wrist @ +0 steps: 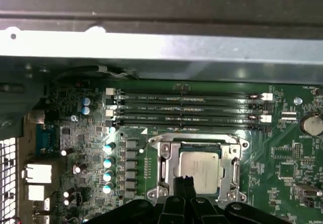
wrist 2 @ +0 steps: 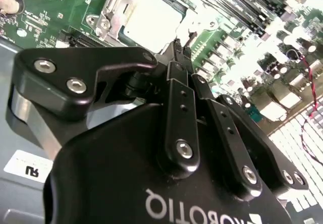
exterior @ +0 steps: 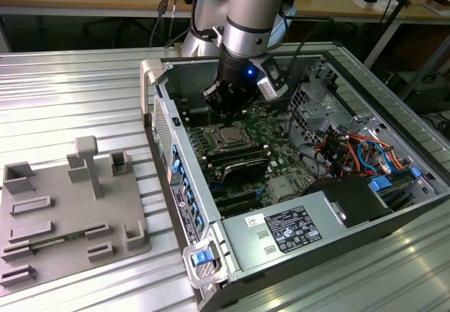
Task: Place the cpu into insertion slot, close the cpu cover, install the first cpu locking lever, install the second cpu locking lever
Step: 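Install the first cpu locking lever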
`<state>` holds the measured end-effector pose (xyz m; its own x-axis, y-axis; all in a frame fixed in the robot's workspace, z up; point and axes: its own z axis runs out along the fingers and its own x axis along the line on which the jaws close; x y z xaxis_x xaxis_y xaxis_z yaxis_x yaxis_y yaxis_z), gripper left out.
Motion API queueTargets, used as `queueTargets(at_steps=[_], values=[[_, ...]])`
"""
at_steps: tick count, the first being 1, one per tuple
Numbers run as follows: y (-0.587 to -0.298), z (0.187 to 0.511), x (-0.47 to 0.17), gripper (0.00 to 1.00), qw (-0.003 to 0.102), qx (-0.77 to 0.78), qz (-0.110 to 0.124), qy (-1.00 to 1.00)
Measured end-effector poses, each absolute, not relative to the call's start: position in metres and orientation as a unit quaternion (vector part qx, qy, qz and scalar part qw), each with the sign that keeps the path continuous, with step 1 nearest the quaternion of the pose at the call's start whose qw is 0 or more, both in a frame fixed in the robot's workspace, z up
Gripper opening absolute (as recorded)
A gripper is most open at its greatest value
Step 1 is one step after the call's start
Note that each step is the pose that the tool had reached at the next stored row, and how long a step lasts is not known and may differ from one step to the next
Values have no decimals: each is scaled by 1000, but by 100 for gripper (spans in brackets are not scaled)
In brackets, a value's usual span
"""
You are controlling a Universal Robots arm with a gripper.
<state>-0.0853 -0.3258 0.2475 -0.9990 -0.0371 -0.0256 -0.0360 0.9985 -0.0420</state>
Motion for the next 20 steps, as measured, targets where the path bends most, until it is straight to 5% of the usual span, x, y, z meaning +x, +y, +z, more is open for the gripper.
queueTargets(at_steps=[2,20], values=[[-326,269,-90,11,13,-18,-21,1000],[-301,268,-119,11,12,-18,-21,1000]])
